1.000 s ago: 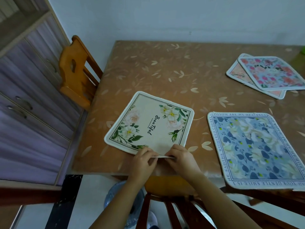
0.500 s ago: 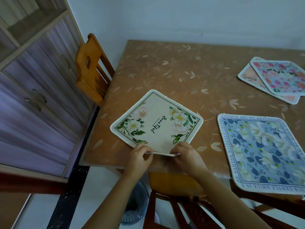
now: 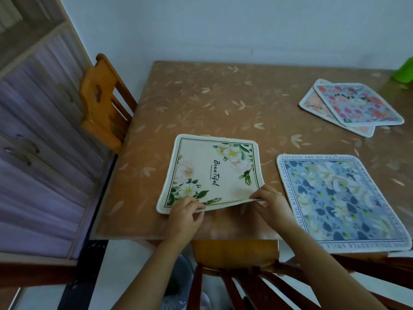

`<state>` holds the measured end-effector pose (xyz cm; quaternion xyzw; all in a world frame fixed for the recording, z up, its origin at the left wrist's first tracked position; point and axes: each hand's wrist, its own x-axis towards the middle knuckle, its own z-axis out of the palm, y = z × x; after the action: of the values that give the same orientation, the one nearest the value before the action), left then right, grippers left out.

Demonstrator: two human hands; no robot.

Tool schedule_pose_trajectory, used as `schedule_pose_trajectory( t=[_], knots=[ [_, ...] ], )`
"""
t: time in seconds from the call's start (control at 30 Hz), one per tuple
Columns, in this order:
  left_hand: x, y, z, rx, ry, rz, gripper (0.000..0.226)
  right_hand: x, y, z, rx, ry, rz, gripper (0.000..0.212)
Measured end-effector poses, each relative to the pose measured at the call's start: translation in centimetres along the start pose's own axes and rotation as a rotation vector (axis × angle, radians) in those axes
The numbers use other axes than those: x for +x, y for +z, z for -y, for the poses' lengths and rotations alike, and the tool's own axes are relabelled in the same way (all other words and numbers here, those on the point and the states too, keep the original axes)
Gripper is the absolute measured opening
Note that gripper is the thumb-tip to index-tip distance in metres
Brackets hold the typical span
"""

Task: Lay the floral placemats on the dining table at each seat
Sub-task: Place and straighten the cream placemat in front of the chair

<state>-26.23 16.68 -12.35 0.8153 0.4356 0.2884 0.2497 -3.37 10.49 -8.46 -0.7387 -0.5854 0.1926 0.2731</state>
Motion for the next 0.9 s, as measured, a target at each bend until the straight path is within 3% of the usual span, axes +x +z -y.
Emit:
schedule_pose_trajectory(
  t=[0.17, 0.33, 0.6, 0.9],
  knots=[
    [0.7, -0.1, -0.2, -0.026, -0.06, -0.028, 0.012, 0.1, 0.3, -0.6, -0.072, -0.012, -0.003, 0.012],
    [1.8, 1.2, -3.0, -0.014, 0.009, 0.024, 0.008, -0.2, 3.0, 1.7, -0.037, -0.136, 0.032, 0.008],
    [1.2, 0.9, -2.8, -0.006, 0.011, 0.078, 0.007, 0.0, 3.5, 1.9, 0.051, -0.087, 0.017, 0.009],
    [0.1, -1.9, -1.4, -0.026, -0.13, -0.058, 0.012, 0.5, 5.7, 3.5, 0.118, -0.082, 0.011, 0.013]
  ],
)
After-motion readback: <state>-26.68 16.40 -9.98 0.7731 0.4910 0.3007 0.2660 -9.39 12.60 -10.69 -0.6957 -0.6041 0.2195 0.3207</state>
